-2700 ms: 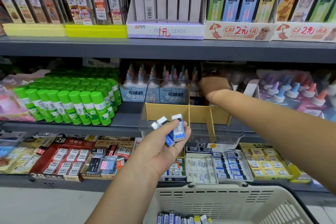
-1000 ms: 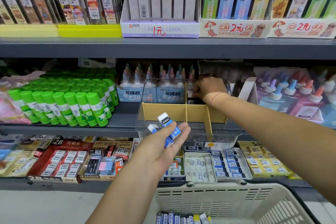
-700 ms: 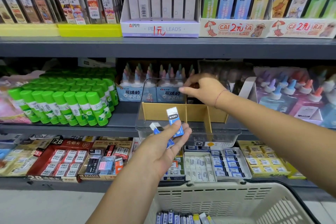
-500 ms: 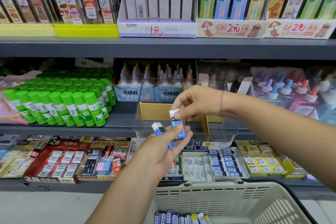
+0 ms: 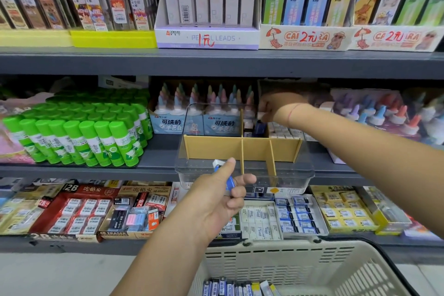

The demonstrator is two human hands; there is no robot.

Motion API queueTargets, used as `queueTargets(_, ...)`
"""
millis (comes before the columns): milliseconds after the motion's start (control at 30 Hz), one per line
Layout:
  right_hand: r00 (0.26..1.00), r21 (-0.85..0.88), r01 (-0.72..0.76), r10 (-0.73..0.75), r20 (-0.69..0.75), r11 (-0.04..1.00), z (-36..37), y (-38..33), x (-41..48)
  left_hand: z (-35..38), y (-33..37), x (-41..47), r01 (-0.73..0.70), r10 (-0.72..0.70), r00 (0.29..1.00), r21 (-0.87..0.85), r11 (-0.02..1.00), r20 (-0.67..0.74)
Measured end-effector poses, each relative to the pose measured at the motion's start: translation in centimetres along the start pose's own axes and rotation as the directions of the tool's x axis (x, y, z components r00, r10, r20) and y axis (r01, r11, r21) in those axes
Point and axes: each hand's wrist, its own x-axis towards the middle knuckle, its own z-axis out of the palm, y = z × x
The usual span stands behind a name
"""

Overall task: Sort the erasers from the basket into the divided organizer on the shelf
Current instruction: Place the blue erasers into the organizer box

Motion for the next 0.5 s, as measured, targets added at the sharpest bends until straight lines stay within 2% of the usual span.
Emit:
queueTargets(167,0.991,-0.129,-0.020,0.003,-0.134,0.991,2.3,-0.8,0.7,-0.3,0.2,0.2,-0.003,0.004,1.000,-0.014,1.000,0.014)
queueTargets(333,0.983,-0.235,-0.045,0.001,-0.183,0.971,3.8,-1.2,1.6,-0.3,0.2,0.3,-0.042,0.041,0.999,-0.031,0.999,-0.035)
queueTargets(500,0.977,-0.326,-0.077,0.006,-0.215,0.942,4.3,-1.7,1.8,-0.4,0.4,0.3,-0.065,0.065,0.998,-0.007,0.998,0.004)
